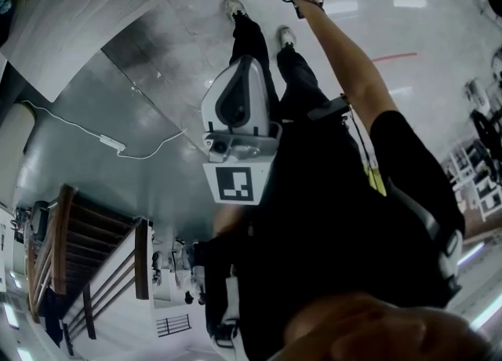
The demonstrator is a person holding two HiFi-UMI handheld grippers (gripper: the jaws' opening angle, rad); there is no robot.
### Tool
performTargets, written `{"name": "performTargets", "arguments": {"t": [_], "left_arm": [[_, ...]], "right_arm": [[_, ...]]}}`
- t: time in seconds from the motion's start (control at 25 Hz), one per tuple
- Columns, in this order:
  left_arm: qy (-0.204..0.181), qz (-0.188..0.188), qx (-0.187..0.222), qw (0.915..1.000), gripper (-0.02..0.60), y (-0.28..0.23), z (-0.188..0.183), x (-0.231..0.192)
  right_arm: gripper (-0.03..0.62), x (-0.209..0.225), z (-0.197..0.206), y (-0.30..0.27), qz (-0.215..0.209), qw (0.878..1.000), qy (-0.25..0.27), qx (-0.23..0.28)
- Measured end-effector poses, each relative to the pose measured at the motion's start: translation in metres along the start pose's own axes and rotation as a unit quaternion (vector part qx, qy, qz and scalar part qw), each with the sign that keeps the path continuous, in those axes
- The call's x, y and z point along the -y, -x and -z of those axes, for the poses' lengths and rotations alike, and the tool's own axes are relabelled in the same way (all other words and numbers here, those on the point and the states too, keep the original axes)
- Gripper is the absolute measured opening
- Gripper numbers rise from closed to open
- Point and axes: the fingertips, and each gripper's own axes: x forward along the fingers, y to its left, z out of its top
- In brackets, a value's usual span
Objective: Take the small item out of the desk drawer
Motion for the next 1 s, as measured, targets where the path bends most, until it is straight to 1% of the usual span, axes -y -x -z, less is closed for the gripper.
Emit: {"name": "performTargets", "arguments": {"t": [0.36, 0.68, 0.72, 0.84, 0.88, 1.0], "left_arm": [[-0.002, -0.007, 0.004, 1.0000, -0.002, 0.014, 0.006, 0.002], [-0.010, 0.000, 0.020, 0.9998, -0.002, 0.030, 0.003, 0.025], [-0.012, 0.000, 0.022, 0.9997, -0.002, 0.033, 0.002, 0.029], [-0.017, 0.004, 0.029, 0.9994, -0.002, 0.044, 0.002, 0.041], [-0.019, 0.006, 0.032, 0.9993, -0.002, 0.048, 0.002, 0.047], [-0.027, 0.010, 0.039, 0.9988, -0.002, 0.059, -0.001, 0.067]], "right_arm": [[0.256, -0.008, 0.000, 0.007, -0.025, 0.999, -0.024, 0.017], [0.256, -0.011, -0.009, 0.040, -0.035, 0.997, -0.035, 0.067], [0.256, -0.010, -0.011, 0.046, -0.032, 0.996, -0.033, 0.076], [0.255, 0.007, -0.020, 0.067, 0.008, 0.994, -0.013, 0.112], [0.255, 0.008, -0.019, 0.075, 0.010, 0.993, -0.011, 0.119], [0.255, 0.009, -0.018, 0.101, -0.002, 0.990, -0.011, 0.137]]}}
